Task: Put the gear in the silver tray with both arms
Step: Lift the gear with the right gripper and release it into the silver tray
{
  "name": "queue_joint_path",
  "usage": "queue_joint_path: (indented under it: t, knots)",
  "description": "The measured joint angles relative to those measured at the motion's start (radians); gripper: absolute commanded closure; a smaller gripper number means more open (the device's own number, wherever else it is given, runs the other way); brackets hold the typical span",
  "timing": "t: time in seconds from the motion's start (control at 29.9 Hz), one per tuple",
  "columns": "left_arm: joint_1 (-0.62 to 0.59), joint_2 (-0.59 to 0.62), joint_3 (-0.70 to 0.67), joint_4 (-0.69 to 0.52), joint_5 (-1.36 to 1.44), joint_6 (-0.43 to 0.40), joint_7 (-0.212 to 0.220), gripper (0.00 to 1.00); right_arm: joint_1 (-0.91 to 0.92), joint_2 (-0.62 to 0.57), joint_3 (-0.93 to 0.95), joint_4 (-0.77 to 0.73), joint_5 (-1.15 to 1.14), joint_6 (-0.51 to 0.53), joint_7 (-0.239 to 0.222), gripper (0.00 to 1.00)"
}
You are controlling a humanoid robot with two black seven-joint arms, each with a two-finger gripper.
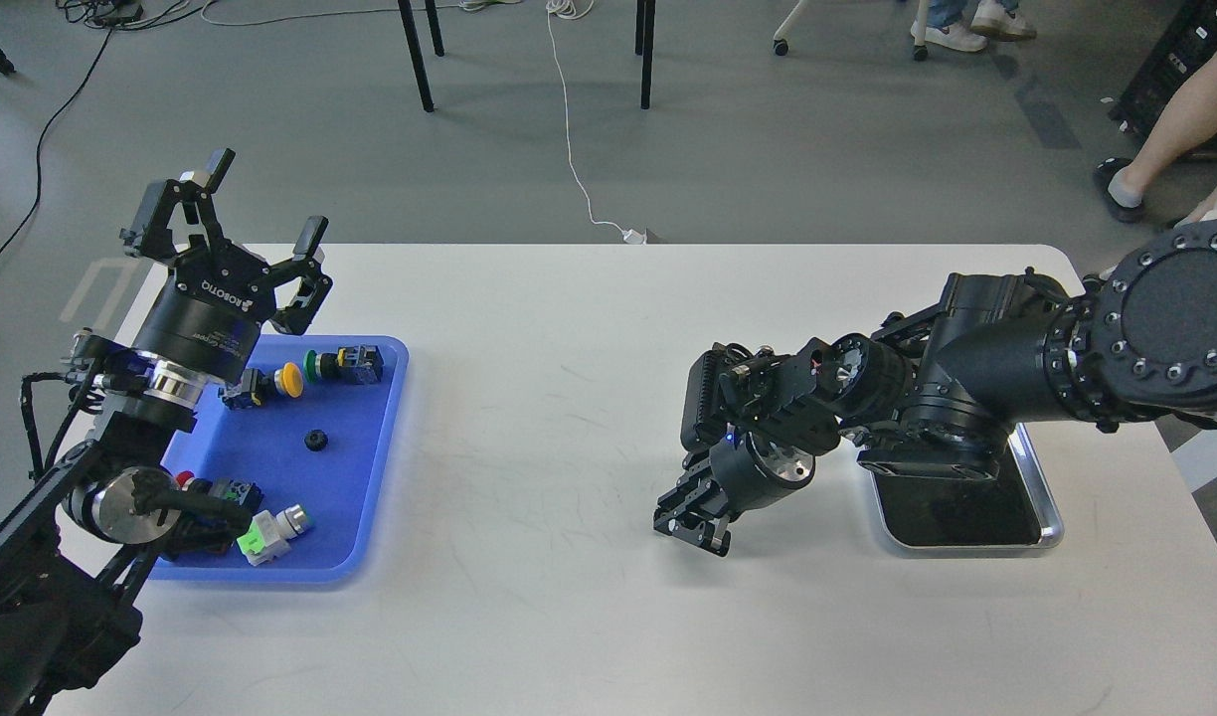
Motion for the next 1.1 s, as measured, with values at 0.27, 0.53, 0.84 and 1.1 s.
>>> queue_joint_path:
  t: [0.27, 0.53, 0.84, 1.1]
  knots:
    - [0.000, 0.000, 0.000, -0.009, 0.000, 0.000, 0.000, 0.02, 0.146, -0.164, 0.016, 0.027, -0.004, 0.001, 0.000, 0.85]
    - [0.000, 0.000, 0.000, -0.025, 0.000, 0.000, 0.001, 0.02, 0.151, -0.436, -0.001, 0.046, -0.017, 0.008, 0.000, 0.85]
    - [0.000, -0.003, 0.002, -0.027, 0.001, 0.000, 0.002, 0.02, 0.035, -0.546, -0.044, -0.057, -0.025, 0.011, 0.000, 0.84]
    - [0.000, 0.001, 0.002, -0.027, 0.000, 0.000, 0.002, 0.02, -0.094, -0.531, -0.050, -0.171, -0.024, 0.011, 0.000, 0.84]
